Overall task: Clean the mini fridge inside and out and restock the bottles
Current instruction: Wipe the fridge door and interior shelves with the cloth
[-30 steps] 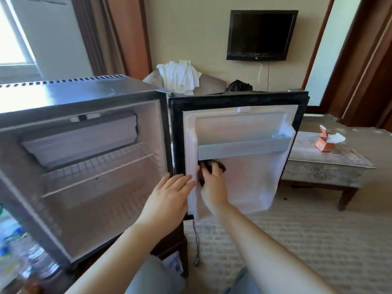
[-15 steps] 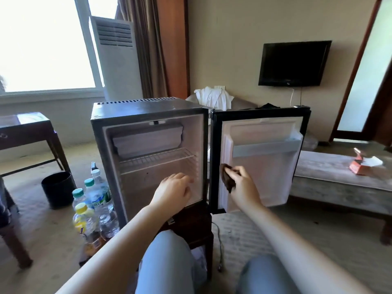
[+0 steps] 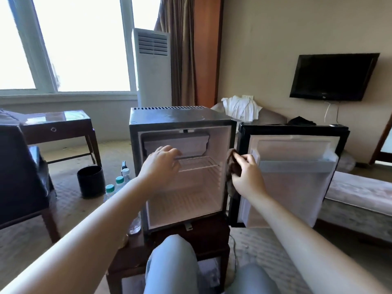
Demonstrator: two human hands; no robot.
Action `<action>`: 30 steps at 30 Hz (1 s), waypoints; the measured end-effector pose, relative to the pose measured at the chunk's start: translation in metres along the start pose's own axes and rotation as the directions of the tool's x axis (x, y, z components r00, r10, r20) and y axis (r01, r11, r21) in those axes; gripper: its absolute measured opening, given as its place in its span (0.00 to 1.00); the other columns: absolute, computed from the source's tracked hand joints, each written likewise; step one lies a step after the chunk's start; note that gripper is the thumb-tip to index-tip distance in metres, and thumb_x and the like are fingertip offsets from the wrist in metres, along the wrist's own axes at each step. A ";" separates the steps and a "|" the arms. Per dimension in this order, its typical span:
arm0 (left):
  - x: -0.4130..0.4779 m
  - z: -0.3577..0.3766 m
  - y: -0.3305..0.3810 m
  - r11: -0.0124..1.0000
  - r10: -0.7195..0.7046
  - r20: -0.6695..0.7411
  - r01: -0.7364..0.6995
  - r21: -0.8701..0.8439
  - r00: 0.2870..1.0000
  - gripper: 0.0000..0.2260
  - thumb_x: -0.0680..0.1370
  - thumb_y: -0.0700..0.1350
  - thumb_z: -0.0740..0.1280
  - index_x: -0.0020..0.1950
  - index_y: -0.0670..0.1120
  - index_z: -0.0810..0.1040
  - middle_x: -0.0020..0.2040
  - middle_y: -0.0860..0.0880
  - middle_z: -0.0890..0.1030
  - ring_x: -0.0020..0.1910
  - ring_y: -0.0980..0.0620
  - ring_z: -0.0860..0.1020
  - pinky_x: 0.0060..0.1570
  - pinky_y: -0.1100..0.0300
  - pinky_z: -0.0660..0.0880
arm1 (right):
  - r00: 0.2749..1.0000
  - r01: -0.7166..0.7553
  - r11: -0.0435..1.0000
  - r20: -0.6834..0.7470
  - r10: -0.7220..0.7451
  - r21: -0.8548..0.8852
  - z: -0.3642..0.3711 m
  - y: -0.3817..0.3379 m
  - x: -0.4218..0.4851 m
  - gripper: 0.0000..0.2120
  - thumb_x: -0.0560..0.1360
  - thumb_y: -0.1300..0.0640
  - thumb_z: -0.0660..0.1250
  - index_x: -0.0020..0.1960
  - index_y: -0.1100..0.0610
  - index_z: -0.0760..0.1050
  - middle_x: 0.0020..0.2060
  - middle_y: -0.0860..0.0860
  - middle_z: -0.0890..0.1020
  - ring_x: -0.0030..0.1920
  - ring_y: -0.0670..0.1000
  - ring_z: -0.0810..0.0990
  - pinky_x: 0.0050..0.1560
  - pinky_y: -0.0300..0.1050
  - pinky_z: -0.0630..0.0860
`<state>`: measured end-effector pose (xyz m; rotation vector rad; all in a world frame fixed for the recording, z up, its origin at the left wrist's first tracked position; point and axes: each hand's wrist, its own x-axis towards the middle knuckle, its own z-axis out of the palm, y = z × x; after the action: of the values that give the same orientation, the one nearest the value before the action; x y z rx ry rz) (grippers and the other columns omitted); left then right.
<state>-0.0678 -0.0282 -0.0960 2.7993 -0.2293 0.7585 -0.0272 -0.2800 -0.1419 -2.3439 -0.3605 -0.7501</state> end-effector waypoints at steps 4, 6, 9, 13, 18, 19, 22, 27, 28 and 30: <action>0.022 -0.004 -0.016 0.999 -0.038 -0.033 0.037 -0.020 0.999 0.15 0.79 0.45 0.62 0.65 0.49 0.75 0.66 0.50 0.74 0.66 0.49 0.70 0.62 0.52 0.70 | 1.000 -0.024 1.000 0.017 0.023 0.018 0.017 0.005 0.016 0.28 0.74 0.64 0.65 0.73 0.54 0.67 0.58 0.51 0.72 0.54 0.54 0.76 0.48 0.45 0.73; 0.026 -0.001 -0.022 0.998 -0.051 -0.012 0.051 -0.031 0.999 0.15 0.79 0.45 0.61 0.65 0.49 0.75 0.66 0.50 0.74 0.65 0.49 0.70 0.61 0.53 0.70 | 0.999 -0.037 0.999 0.036 0.037 0.019 0.026 0.005 0.022 0.28 0.74 0.64 0.65 0.73 0.54 0.67 0.59 0.51 0.72 0.54 0.54 0.76 0.47 0.41 0.71; 0.025 0.005 -0.035 0.997 -0.066 0.028 0.067 -0.035 0.997 0.15 0.78 0.45 0.62 0.65 0.50 0.75 0.64 0.51 0.75 0.64 0.50 0.71 0.60 0.54 0.70 | 0.998 -0.023 0.999 0.052 0.021 0.029 0.039 0.001 0.033 0.28 0.74 0.63 0.67 0.73 0.54 0.67 0.60 0.51 0.72 0.56 0.54 0.76 0.50 0.39 0.70; 0.016 0.009 -0.050 0.996 -0.083 0.090 0.084 -0.009 0.992 0.17 0.78 0.44 0.61 0.67 0.49 0.74 0.63 0.49 0.76 0.64 0.49 0.71 0.61 0.53 0.70 | 0.999 -0.011 0.999 0.033 0.010 0.030 0.047 -0.007 0.046 0.30 0.72 0.62 0.71 0.72 0.55 0.67 0.58 0.54 0.72 0.55 0.55 0.76 0.53 0.41 0.71; 0.016 0.014 -0.064 0.995 -0.101 0.112 0.103 -0.010 0.989 0.16 0.78 0.44 0.61 0.66 0.49 0.74 0.64 0.50 0.76 0.64 0.49 0.72 0.59 0.57 0.70 | 0.998 0.005 0.996 -0.067 0.001 0.090 0.056 -0.007 0.069 0.24 0.70 0.66 0.70 0.65 0.59 0.76 0.52 0.56 0.72 0.53 0.57 0.76 0.57 0.37 0.66; 0.019 0.016 -0.065 0.993 -0.110 0.114 0.113 -0.017 0.987 0.17 0.78 0.44 0.60 0.66 0.49 0.74 0.64 0.50 0.76 0.63 0.49 0.73 0.59 0.57 0.70 | 0.996 0.013 0.995 -0.091 -0.004 0.095 0.056 -0.008 0.078 0.22 0.70 0.67 0.70 0.64 0.60 0.77 0.52 0.58 0.73 0.54 0.58 0.76 0.58 0.35 0.64; 0.029 0.025 -0.066 0.990 -0.133 0.132 0.139 -0.032 0.982 0.17 0.78 0.44 0.60 0.66 0.49 0.74 0.64 0.50 0.77 0.63 0.49 0.73 0.57 0.58 0.70 | 0.988 0.064 0.995 -0.145 -0.051 0.080 0.050 -0.011 0.113 0.19 0.72 0.68 0.68 0.63 0.63 0.77 0.58 0.60 0.74 0.60 0.59 0.74 0.62 0.37 0.62; 0.040 0.041 -0.068 0.993 -0.103 0.156 0.111 -0.047 0.982 0.16 0.78 0.45 0.60 0.65 0.48 0.75 0.62 0.49 0.78 0.61 0.48 0.75 0.57 0.56 0.73 | 0.917 0.012 0.993 -0.397 0.037 0.122 0.053 -0.020 0.170 0.24 0.70 0.73 0.63 0.65 0.61 0.76 0.62 0.62 0.72 0.63 0.60 0.72 0.68 0.41 0.63; 0.039 0.043 -0.070 0.993 -0.092 0.144 0.101 -0.057 0.985 0.16 0.78 0.45 0.60 0.65 0.49 0.75 0.62 0.50 0.78 0.60 0.49 0.75 0.57 0.57 0.73 | 0.904 -0.065 0.982 -0.406 0.133 0.177 0.061 -0.023 0.173 0.24 0.70 0.72 0.62 0.64 0.61 0.76 0.63 0.62 0.71 0.63 0.60 0.72 0.66 0.39 0.62; 0.034 0.046 -0.076 0.992 -0.083 0.123 0.093 -0.084 0.989 0.15 0.78 0.45 0.61 0.64 0.49 0.76 0.61 0.51 0.78 0.60 0.50 0.75 0.57 0.57 0.73 | 0.898 -0.159 0.959 -0.369 0.239 0.233 0.086 -0.034 0.171 0.21 0.72 0.70 0.63 0.63 0.60 0.77 0.61 0.61 0.72 0.60 0.61 0.74 0.63 0.38 0.64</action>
<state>-0.0006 0.0291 -0.1312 2.7514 -0.1549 0.5480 0.1309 -0.1876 -0.0767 -1.9472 -0.0124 -1.0101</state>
